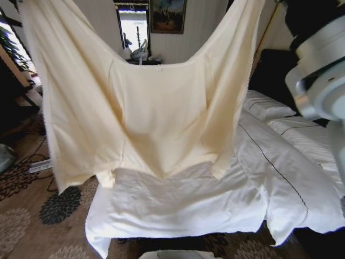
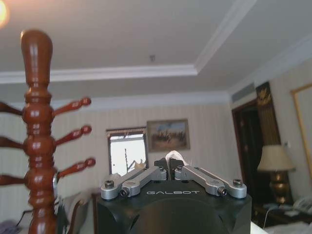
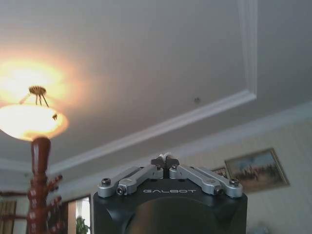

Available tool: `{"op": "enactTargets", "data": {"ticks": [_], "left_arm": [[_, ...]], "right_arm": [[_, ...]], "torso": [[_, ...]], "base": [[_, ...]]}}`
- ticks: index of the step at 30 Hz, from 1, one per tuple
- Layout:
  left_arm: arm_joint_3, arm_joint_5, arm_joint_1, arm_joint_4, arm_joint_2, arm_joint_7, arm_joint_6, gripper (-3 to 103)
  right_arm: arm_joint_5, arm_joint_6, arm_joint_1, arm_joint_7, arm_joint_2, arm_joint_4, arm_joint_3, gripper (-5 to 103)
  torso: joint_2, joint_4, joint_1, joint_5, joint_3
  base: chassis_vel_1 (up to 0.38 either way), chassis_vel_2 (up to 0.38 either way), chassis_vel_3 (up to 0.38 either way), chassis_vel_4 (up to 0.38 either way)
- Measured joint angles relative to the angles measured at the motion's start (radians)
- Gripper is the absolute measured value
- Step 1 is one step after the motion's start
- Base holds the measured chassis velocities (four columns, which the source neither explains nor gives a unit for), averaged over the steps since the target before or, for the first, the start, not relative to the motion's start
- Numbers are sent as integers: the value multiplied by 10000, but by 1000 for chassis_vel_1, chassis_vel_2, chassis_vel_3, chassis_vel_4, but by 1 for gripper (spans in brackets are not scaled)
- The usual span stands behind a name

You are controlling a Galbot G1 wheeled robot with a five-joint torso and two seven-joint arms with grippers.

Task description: Pick up the clothes from the bed and hang them on the clothes hanger.

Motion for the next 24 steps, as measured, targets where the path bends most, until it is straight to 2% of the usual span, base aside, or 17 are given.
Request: {"op": "enactTargets", "data": {"ticks": [2, 3, 4, 6, 8, 9, 11, 12, 13, 14, 17, 21, 23, 24], "left_arm": [[424, 605, 938, -66, -500, -188, 90, 2], [424, 605, 938, -66, -500, -188, 90, 2], [590, 840, 1524, -46, -846, -337, 113, 2], [833, 1116, 2549, 90, -1441, -610, 188, 2], [905, 1171, 2736, 140, -1576, -682, 219, 2], [1251, 1318, 3315, 375, -2075, -1034, 364, 2], [1901, 1481, 3792, 1045, -2883, -1566, 575, 2], [2257, 1660, 3903, 1530, -3331, -1716, 643, 2], [2257, 1660, 3903, 1530, -3331, -1716, 643, 2], [2591, 1918, 3933, 2032, -3749, -1793, 657, 2], [3282, 3044, 3978, 3649, -4952, -1834, 640, 2], [3418, 3541, 3984, 4469, -5494, -1884, 630, 2], [3564, 3813, 3915, 5373, -5990, -2069, 627, 2], [3564, 3813, 3915, 5373, -5990, -2069, 627, 2]], "right_arm": [[-722, -24, -528, 70, 398, -319, -997, 1], [-722, -24, -528, 70, 398, -319, -997, 1], [-1112, -24, -792, 78, 607, -508, -1515, 1], [-1857, -26, -1285, 81, 1062, -1006, -2524, 1], [-2032, -26, -1406, 90, 1183, -1171, -2750, 1], [-2458, -69, -1789, 127, 1530, -1691, -3324, 1], [-2852, -241, -2280, 249, 1970, -2452, -3777, 1], [-2984, -324, -2521, 344, 2139, -2835, -3883, 1], [-2984, -324, -2521, 344, 2139, -2835, -3883, 1], [-3110, -381, -2705, 407, 2250, -3135, -3919, 1], [-3733, -607, -3119, 513, 2645, -4476, -3999, 1], [-4220, -615, -3173, 345, 2888, -5376, -4030, 1], [-4883, -423, -3177, -81, 3212, -6419, -4070, 1], [-4883, -423, -3177, -81, 3212, -6419, -4070, 1]], "torso": [[-5, -4, 7, 3, 6], [-5, -4, 7, 3, 6], [-7, -12, 12, 6, 8], [-9, -13, 15, 5, 10], [-9, -12, 15, 5, 10], [-10, -2, 14, 4, 10], [-8, 4, 7, 3, 5], [-8, 0, 6, -1, 6], [-8, 0, 6, -1, 6], [-8, -3, 6, 2, 6], [-9, -17, 10, 5, 7], [-9, -13, 11, 7, 6], [-7, -2, 7, 4, 3], [-7, -2, 7, 4, 3]], "base": [[0, 0, 0, 0], [0, 0, 0, 0], [0, 0, 0, 0], [0, 0, 0, 0], [0, 0, 0, 0], [0, 0, 0, 0], [0, 0, 0, 0], [0, 0, 0, 0], [0, 0, 0, 0], [0, 0, 0, 0], [0, 0, 0, 0], [0, 0, 0, 0], [0, 0, 0, 0], [0, 0, 0, 0]]}}
